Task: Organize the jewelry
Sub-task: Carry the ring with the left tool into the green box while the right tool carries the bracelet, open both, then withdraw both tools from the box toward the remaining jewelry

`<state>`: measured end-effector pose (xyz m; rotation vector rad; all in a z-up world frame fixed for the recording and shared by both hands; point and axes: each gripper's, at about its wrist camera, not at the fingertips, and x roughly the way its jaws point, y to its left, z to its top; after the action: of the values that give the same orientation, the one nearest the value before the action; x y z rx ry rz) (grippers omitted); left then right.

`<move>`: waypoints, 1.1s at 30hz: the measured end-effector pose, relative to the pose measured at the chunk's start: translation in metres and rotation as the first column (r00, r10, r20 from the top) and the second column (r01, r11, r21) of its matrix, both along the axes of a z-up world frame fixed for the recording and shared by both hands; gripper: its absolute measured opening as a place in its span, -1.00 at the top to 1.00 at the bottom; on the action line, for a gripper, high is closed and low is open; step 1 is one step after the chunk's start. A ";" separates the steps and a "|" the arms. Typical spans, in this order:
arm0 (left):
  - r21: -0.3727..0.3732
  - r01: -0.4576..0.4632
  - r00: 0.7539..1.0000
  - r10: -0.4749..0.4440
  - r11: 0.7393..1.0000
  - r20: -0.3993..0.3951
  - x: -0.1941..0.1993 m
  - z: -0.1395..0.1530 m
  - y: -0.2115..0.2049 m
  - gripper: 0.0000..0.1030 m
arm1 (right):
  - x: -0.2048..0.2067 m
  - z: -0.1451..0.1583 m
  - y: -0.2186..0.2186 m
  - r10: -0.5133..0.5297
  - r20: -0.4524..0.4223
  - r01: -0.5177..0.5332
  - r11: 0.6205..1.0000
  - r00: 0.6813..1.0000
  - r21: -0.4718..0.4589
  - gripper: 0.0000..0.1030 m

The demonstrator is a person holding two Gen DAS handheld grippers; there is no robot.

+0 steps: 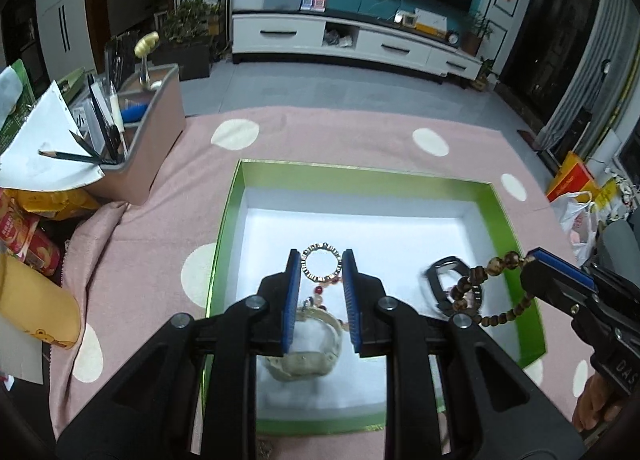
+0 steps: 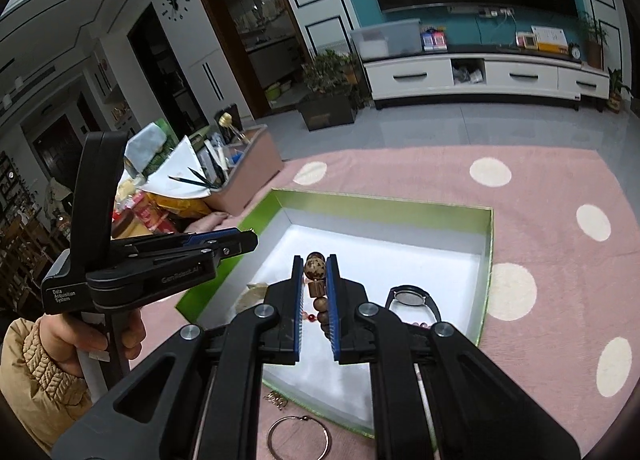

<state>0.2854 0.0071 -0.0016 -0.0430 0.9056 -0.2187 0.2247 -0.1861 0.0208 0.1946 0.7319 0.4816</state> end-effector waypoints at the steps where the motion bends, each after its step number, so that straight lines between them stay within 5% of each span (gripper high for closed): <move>1: 0.004 -0.001 1.000 0.001 1.000 -0.009 0.003 -0.004 0.001 0.60 | 0.003 -0.003 0.000 0.000 -0.009 0.000 1.000 1.000 -0.002 0.79; 17: 0.043 -0.037 0.994 0.041 0.998 -0.097 0.031 -0.045 0.001 0.60 | 0.032 -0.042 0.010 -0.010 -0.111 0.003 0.998 0.994 -0.063 0.79; 22: 0.059 -0.045 0.994 0.051 0.997 -0.094 0.030 -0.045 0.001 0.53 | 0.031 -0.040 0.010 -0.014 -0.107 0.006 0.997 0.994 -0.071 0.63; 29: 0.037 -0.062 0.997 0.064 0.997 -0.052 0.019 -0.025 0.006 -0.27 | 0.014 -0.028 0.002 -0.030 -0.081 0.026 0.998 0.996 -0.051 0.56; 33: 0.038 -0.066 0.998 0.066 0.997 -0.014 0.000 -0.008 0.011 -0.48 | -0.003 -0.018 -0.007 -0.040 -0.060 0.038 0.999 0.997 -0.034 0.39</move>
<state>0.2857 0.0176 -0.0100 -0.0397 0.9217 -0.1402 0.2212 -0.1933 0.0024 0.1931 0.7940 0.4279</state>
